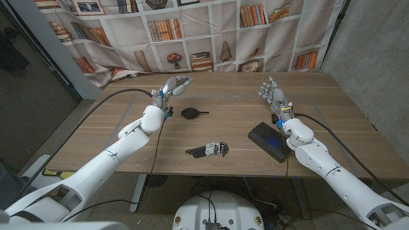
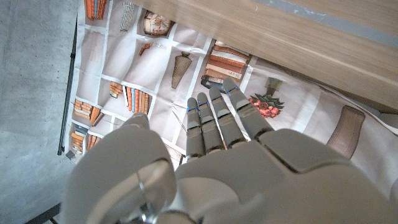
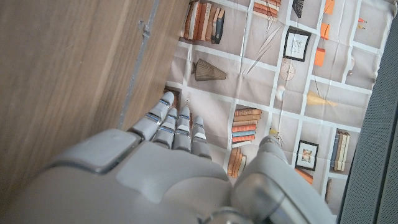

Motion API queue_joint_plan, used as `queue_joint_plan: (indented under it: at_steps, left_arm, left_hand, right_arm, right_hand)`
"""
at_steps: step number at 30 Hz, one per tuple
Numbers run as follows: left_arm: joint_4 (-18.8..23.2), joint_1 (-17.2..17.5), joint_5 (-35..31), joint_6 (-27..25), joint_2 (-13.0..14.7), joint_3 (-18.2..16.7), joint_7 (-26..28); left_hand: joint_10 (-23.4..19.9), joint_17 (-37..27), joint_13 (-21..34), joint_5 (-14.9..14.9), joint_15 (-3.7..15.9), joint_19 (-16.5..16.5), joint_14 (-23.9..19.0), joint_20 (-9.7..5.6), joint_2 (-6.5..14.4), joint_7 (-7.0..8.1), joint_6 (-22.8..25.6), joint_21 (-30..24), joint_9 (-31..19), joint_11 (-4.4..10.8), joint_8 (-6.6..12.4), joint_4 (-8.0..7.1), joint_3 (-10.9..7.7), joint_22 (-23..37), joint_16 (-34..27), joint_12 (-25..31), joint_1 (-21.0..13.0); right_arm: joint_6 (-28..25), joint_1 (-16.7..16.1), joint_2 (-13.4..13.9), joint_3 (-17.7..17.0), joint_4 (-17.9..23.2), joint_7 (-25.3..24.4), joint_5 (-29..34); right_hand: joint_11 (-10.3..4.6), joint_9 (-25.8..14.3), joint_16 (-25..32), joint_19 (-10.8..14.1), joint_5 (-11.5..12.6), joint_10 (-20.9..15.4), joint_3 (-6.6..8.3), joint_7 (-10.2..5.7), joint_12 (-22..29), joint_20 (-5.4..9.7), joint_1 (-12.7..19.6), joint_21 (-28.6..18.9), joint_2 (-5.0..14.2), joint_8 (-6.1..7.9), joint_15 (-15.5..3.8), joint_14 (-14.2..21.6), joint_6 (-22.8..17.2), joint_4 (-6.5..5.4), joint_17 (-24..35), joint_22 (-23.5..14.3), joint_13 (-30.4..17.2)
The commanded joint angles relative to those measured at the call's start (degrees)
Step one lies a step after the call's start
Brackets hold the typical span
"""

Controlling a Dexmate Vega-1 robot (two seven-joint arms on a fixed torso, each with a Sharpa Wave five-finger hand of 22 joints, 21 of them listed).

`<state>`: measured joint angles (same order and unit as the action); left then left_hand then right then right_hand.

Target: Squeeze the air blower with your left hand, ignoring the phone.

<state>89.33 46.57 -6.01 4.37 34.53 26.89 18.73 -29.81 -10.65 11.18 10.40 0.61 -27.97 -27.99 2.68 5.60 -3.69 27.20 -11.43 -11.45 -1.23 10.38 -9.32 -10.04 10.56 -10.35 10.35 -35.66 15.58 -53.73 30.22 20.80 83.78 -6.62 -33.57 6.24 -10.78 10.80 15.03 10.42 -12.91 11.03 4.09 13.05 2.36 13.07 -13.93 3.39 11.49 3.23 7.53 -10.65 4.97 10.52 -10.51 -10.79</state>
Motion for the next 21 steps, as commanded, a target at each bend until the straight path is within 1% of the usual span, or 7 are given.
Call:
queue_joint_plan:
  at_steps: [1,6,10,11,15,18,21]
  left_arm:
    - [-5.73,0.34,11.93,11.51,-1.91,-3.05,-1.64]
    - [-8.80,-0.19,19.02,16.07,-3.20,-4.04,-6.14]
    - [-9.98,-0.73,23.06,17.16,-3.15,-4.26,-10.08]
    - [-10.29,-0.83,23.87,17.46,-3.25,-4.32,-10.76]
    - [-12.60,-1.58,28.17,19.13,-4.45,-4.56,-14.40]
    - [-13.88,-2.01,31.42,19.89,-5.40,-4.83,-17.04]
    - [-13.63,-1.77,32.08,20.01,-5.67,-5.07,-16.87]
  left_hand:
    - [1.08,-0.09,0.11,0.29,-0.31,0.34,1.04,0.91,-0.33,-0.21,-1.10,0.01,-0.03,-0.53,-0.09,-0.05,0.77,0.09,0.29,-0.10,0.90]
    - [3.38,-0.11,0.10,0.44,-1.01,2.12,3.43,1.38,-1.19,-0.18,-3.13,0.37,0.03,-1.27,-0.06,0.02,2.08,0.06,0.34,-0.16,2.79]
    - [5.70,-0.13,0.10,0.60,-1.67,4.23,5.67,1.55,-1.68,-0.25,-5.13,0.69,0.07,-1.78,-0.06,0.11,3.06,0.08,0.43,-0.29,4.27]
    - [6.39,-0.14,0.10,0.65,-1.86,4.82,6.29,1.70,-1.84,0.15,-6.30,0.71,0.08,-1.71,-0.26,0.13,3.39,0.09,0.39,-0.25,4.75]
    - [6.43,-0.15,0.10,0.66,-1.78,4.85,6.38,1.86,-2.00,0.42,-6.50,0.58,0.09,-1.54,-0.14,0.14,3.65,0.10,0.24,-0.07,5.13]
    - [6.21,-0.15,0.10,0.67,-1.72,4.35,6.14,1.48,-2.18,0.46,-6.45,0.27,0.10,-1.54,0.05,0.15,3.93,0.10,0.02,0.17,5.52]
    - [6.24,-0.15,0.10,0.68,-1.72,4.33,6.11,1.41,-2.27,0.47,-6.56,0.22,0.10,-1.52,0.09,0.16,4.07,0.10,-0.05,0.23,5.71]
  right_arm:
    - [2.97,0.02,0.05,-0.02,-0.07,-0.75,2.44]
    - [3.01,0.51,0.87,0.37,0.41,-0.71,4.01]
    - [2.23,0.69,1.81,0.43,1.46,-1.07,4.97]
    - [2.03,0.65,1.96,0.36,1.75,-1.16,4.97]
    - [0.99,0.04,2.89,0.05,3.21,-1.87,5.28]
    - [0.46,-0.53,3.17,-0.20,3.89,-2.09,4.86]
    - [0.61,-0.66,3.05,-0.23,3.56,-1.66,4.35]
  right_hand:
    - [0.02,-0.10,0.13,0.84,-0.22,-0.73,0.10,-0.25,0.51,0.95,0.28,0.01,0.35,0.55,-0.15,0.77,-0.89,0.60,0.07,-0.15,-0.11]
    - [0.18,-0.10,0.11,0.96,-0.22,-0.89,0.13,-0.34,0.53,0.97,0.41,0.01,0.32,0.54,-0.18,0.87,-0.99,0.72,0.04,-0.14,-0.11]
    - [0.07,-0.09,0.09,1.04,-0.22,-0.86,0.15,-0.41,0.50,0.97,0.49,0.01,0.29,0.48,-0.20,0.90,-0.94,0.79,0.03,-0.14,-0.11]
    - [0.07,-0.09,0.09,1.09,-0.22,-0.86,0.15,-0.41,0.50,1.00,0.50,0.01,0.28,0.47,-0.22,0.93,-0.94,0.80,0.03,-0.14,-0.11]
    - [0.01,-0.09,0.10,1.20,-0.23,-0.86,0.14,-0.43,0.47,1.02,0.53,0.00,0.23,0.45,-0.28,1.05,-0.95,0.85,0.02,-0.14,-0.11]
    - [-0.08,-0.09,0.10,1.24,-0.24,-0.89,0.13,-0.40,0.47,1.03,0.54,0.01,0.19,0.44,-0.26,1.09,-0.99,0.88,0.02,-0.14,-0.11]
    - [-0.04,-0.09,0.10,1.27,-0.24,-0.95,0.12,-0.40,0.48,1.05,0.54,0.02,0.16,0.43,-0.26,1.14,-1.03,0.90,0.03,-0.14,-0.10]
